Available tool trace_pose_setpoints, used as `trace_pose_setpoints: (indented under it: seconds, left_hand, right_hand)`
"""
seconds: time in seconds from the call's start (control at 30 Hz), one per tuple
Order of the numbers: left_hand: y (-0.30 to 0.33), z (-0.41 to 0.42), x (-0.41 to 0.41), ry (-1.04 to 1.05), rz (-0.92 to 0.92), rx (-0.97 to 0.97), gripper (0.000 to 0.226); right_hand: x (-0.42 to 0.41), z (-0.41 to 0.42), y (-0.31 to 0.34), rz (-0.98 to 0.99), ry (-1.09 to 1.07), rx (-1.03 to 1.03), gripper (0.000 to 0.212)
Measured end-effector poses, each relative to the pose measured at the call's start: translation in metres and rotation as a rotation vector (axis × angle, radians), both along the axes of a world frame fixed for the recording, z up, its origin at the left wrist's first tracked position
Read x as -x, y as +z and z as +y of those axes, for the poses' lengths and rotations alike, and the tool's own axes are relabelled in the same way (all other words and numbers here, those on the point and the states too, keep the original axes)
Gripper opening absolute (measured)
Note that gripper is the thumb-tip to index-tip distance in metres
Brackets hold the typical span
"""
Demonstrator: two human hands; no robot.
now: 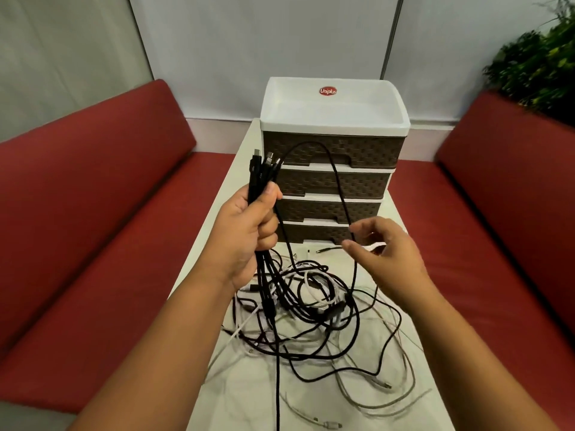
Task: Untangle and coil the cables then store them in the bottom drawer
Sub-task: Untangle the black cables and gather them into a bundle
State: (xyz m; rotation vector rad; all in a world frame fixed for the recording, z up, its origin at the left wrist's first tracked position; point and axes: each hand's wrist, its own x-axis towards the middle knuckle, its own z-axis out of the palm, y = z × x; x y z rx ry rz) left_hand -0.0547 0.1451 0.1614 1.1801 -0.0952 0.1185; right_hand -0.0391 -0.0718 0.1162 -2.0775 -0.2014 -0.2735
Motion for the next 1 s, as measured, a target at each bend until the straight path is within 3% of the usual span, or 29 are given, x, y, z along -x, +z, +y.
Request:
trace_pose_setpoints:
  seconds: [0.07,0.13,0.23,0.4,0.53,0.83,1.0]
  left_hand:
    - [0.005,-0.005,0.001,-0.03,-0.019,0.001,0.015]
    - [0.011,-0.009,0.001,-0.062,-0.04,-0.007,0.016]
    - [0.013,-0.011,-0.001,-0.062,-0.06,-0.046,0.016]
    - [-0.015,0.003,-0.007,0.006,0.089,-0.2,0.023]
    - [-0.048,0.003,-0.001,-0.122,0.24,-0.59,0.014]
    - [-0.055,-0.004,-0.002,-0.193,0.144,-0.93,0.021]
    - [-0.057,0.002,-0.007,-0.274,0.143,-0.853,0.01]
  right_hand:
    - [0.011,0.023,0.012,-0.096,0.107,0.175,0.012]
    - [0.017,0.046,0.008,-0.079,0.24,0.367,0.019]
    - [0.015,0.061,-0.001,-0.085,0.237,0.429,0.014]
    - [0.005,0.047,0.008,0.096,0.151,0.226,0.012]
    - [-0.002,0.038,0.023,0.152,0.149,0.048,0.013]
    - [-0.007,0.042,0.038,0.168,0.145,-0.083,0.016]
    - [-0.009,0.037,0.04,0.202,0.092,-0.337,0.022]
